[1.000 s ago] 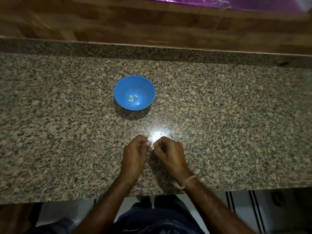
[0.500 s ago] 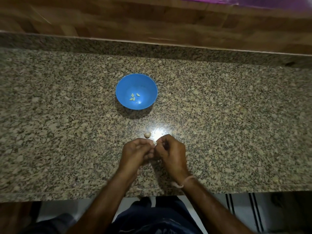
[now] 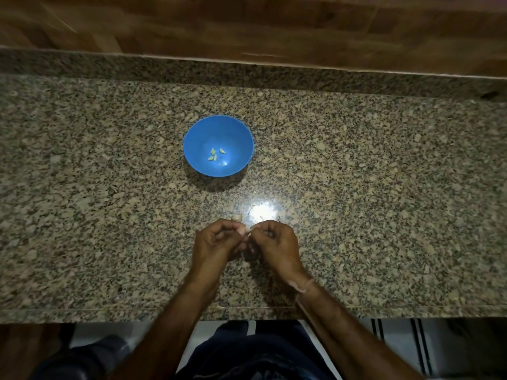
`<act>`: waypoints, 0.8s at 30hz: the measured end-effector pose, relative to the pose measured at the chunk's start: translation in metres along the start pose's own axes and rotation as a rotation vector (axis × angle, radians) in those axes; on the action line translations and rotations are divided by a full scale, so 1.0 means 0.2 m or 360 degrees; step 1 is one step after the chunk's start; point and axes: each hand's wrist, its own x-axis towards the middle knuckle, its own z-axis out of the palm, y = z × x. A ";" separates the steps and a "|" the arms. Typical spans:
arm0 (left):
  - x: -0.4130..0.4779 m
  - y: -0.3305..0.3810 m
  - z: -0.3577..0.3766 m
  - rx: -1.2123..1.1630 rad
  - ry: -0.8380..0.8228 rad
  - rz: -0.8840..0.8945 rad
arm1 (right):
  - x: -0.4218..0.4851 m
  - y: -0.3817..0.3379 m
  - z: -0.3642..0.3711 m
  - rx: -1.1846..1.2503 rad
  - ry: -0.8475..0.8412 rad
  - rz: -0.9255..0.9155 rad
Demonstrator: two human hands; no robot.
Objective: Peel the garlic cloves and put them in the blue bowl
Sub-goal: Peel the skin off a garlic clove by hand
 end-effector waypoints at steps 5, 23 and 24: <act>-0.01 0.01 0.04 0.0139 0.0015 0.0079 | -0.01 0.02 -0.03 -0.0167 0.0074 -0.0185; 0.03 -0.07 0.07 -0.0540 0.0048 -0.0604 | -0.04 0.05 -0.06 -0.0635 0.0150 -0.0567; 0.03 -0.08 0.07 -0.0627 0.0063 -0.0659 | -0.04 0.05 -0.06 -0.0575 0.0139 -0.0495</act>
